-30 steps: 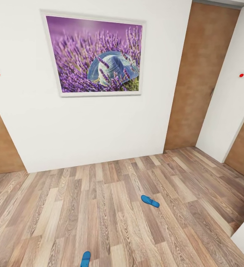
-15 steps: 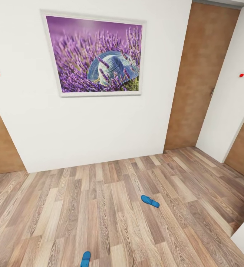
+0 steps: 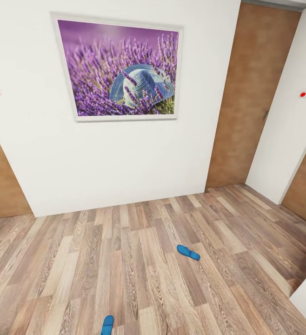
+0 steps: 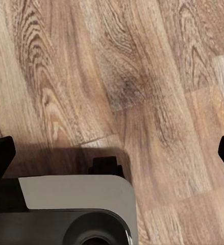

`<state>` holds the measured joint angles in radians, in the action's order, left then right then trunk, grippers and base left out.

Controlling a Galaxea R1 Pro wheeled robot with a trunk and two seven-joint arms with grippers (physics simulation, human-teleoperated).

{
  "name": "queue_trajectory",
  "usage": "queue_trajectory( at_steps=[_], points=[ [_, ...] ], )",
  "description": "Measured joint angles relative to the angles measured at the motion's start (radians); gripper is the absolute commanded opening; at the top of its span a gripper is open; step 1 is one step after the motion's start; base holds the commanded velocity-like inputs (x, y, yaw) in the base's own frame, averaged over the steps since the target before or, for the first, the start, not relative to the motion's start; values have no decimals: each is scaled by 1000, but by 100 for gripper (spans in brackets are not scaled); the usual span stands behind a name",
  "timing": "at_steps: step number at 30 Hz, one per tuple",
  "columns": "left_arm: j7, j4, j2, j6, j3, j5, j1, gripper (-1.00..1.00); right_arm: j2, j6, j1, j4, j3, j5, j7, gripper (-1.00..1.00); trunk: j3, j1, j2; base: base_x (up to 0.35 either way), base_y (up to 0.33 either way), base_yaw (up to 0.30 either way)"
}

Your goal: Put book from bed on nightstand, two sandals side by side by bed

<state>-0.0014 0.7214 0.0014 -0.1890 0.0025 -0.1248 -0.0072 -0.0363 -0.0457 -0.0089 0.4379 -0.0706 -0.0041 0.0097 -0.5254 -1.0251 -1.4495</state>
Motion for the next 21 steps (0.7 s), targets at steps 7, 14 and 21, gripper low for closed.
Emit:
queue_trajectory(
  at_steps=[7,14,21],
  points=[
    [0,0,0,0,0,-1,0,100,-1,0,0,1,0,0,0,100,0,0,0,0,0,0],
    [0,3,1,1,2,-1,0,100,-22,4,0,17,-8,-6,24,100,0,0,0,0,0,0],
    [0,4,1,1,2,0,0,100,-141,204,-2,90,-40,-190,313,100,0,0,0,0,0,0]
  ],
)
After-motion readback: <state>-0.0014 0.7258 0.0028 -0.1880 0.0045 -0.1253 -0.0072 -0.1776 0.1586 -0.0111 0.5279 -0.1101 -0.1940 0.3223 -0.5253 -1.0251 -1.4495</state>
